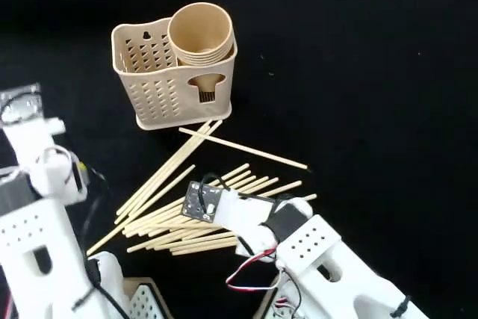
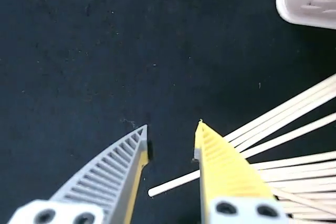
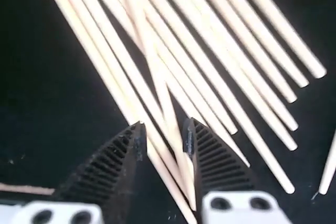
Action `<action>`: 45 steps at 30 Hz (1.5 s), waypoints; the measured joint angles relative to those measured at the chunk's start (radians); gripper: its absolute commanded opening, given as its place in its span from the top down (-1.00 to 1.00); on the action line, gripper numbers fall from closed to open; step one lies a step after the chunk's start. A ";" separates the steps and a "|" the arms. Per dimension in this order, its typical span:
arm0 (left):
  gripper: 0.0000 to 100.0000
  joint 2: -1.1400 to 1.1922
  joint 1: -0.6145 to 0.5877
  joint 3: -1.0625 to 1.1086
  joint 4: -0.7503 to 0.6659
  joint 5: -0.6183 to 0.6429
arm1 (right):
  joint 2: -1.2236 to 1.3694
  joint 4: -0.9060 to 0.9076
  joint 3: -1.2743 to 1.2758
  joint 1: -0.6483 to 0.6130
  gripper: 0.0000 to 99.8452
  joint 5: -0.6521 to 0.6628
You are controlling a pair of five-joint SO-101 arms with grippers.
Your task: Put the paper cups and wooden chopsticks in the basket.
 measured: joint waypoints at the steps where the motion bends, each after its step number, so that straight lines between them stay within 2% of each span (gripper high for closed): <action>1: 0.68 -0.043 -0.002 0.044 -0.015 -0.005 | 0.020 -0.009 0.000 0.000 0.73 0.000; 5: 0.68 -0.175 -0.002 0.218 -0.084 -0.095 | 0.144 -0.081 -0.002 0.000 0.73 0.005; 10: 0.68 -0.204 -0.002 0.390 -0.181 -0.157 | 0.353 -0.124 -0.080 -0.003 0.74 0.029; 12: 0.68 -0.204 -0.002 0.445 -0.227 -0.157 | 0.420 -0.124 -0.120 0.000 0.79 0.031; 15: 0.68 -0.204 -0.002 0.531 -0.299 -0.158 | 0.466 -0.124 -0.152 0.003 0.98 0.031; 17: 0.68 -0.206 -0.002 0.577 -0.339 -0.158 | 0.477 -0.133 -0.157 0.005 0.96 0.031; 22: 0.68 -0.212 0.000 0.654 -0.402 -0.098 | 0.479 -0.133 -0.157 0.005 0.98 0.031; 28: 0.68 -0.218 0.055 0.664 -0.413 -0.069 | 0.474 -0.112 -0.166 0.005 0.98 0.031; 38: 0.68 -0.218 0.058 0.664 -0.417 -0.068 | 0.170 0.157 -0.233 0.002 0.98 0.031; 45: 0.68 -0.218 0.058 0.672 -0.417 -0.068 | 0.041 0.196 -0.235 0.002 0.98 0.031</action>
